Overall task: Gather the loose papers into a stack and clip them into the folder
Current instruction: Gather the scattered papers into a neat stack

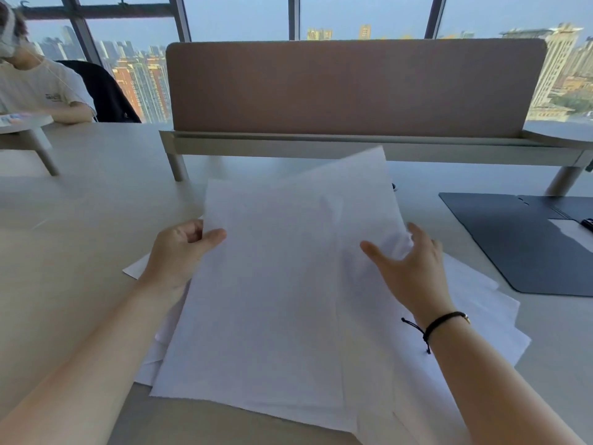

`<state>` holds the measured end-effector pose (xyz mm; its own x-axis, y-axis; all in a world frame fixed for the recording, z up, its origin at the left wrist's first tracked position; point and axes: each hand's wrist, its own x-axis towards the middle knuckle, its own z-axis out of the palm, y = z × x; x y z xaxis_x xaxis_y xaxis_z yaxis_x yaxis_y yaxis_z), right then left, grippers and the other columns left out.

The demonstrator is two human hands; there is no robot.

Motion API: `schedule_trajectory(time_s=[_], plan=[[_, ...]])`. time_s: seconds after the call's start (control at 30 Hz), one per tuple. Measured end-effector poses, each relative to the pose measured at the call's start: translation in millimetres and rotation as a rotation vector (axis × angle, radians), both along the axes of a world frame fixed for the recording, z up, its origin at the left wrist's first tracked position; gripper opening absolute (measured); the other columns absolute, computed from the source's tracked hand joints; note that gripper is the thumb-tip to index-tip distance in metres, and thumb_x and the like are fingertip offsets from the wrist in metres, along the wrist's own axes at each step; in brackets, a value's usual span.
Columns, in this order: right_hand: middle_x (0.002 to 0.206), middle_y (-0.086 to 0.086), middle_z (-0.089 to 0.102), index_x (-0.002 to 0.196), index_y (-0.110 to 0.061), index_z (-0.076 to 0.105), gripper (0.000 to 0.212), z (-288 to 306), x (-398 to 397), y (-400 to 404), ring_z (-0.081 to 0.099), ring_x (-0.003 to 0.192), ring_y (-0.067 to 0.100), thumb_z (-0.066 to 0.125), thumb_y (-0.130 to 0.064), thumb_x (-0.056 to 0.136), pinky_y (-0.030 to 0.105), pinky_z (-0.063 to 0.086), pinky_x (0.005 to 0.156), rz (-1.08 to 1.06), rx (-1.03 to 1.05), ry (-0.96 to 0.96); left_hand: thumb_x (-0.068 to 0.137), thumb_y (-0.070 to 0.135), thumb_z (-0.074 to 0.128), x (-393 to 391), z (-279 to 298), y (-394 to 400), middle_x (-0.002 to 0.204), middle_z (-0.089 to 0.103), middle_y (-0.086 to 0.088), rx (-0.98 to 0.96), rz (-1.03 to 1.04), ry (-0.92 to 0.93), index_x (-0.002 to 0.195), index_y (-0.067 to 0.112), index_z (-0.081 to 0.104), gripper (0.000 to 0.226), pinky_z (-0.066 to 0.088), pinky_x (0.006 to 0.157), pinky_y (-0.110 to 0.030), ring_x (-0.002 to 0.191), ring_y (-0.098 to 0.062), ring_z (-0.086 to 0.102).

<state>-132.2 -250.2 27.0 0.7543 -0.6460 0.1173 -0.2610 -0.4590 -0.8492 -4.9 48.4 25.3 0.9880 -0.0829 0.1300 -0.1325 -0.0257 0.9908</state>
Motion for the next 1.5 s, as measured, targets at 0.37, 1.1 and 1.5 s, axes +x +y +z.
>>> schedule_trajectory(time_s=[0.37, 1.1, 1.5], plan=[[0.088, 0.017, 0.07, 0.09, 0.006, 0.068, 0.022, -1.7, 1.7, -4.4, 0.065, 0.072, 0.028, 0.068, -0.016, 0.089, 0.038, 0.052, 0.07, 0.043, 0.653, -0.167, 0.093, 0.003, 0.061, -0.5, -5.3, -4.8, 0.093, 0.08, -0.004, -0.109, -0.093, 0.061, 0.102, 0.013, 0.073, 0.017, 0.062, 0.077, -0.034, 0.081, -0.018, 0.076], [0.081, 0.009, 0.064, 0.094, 0.004, 0.061, 0.032, 2.3, 2.7, -23.9, 0.058, 0.071, 0.024, 0.047, -0.025, 0.095, 0.041, 0.049, 0.067, -0.042, 0.455, -0.303, 0.083, 0.04, 0.069, 3.5, -4.9, 2.6, 0.094, 0.079, -0.003, 0.222, 0.068, 0.056, 0.087, 0.029, 0.075, 0.014, 0.055, 0.089, -0.053, 0.094, -0.036, 0.072], [0.091, 0.022, 0.077, 0.093, -0.001, 0.072, 0.031, -5.4, 3.0, 4.3, 0.071, 0.077, 0.034, 0.047, -0.018, 0.103, 0.053, 0.059, 0.076, 0.223, 0.505, -0.063, 0.099, 0.015, 0.059, -15.1, -1.2, -13.7, 0.099, 0.078, -0.017, 0.093, -0.196, 0.111, 0.109, 0.016, 0.068, 0.014, 0.058, 0.078, -0.047, 0.082, -0.034, 0.074]])
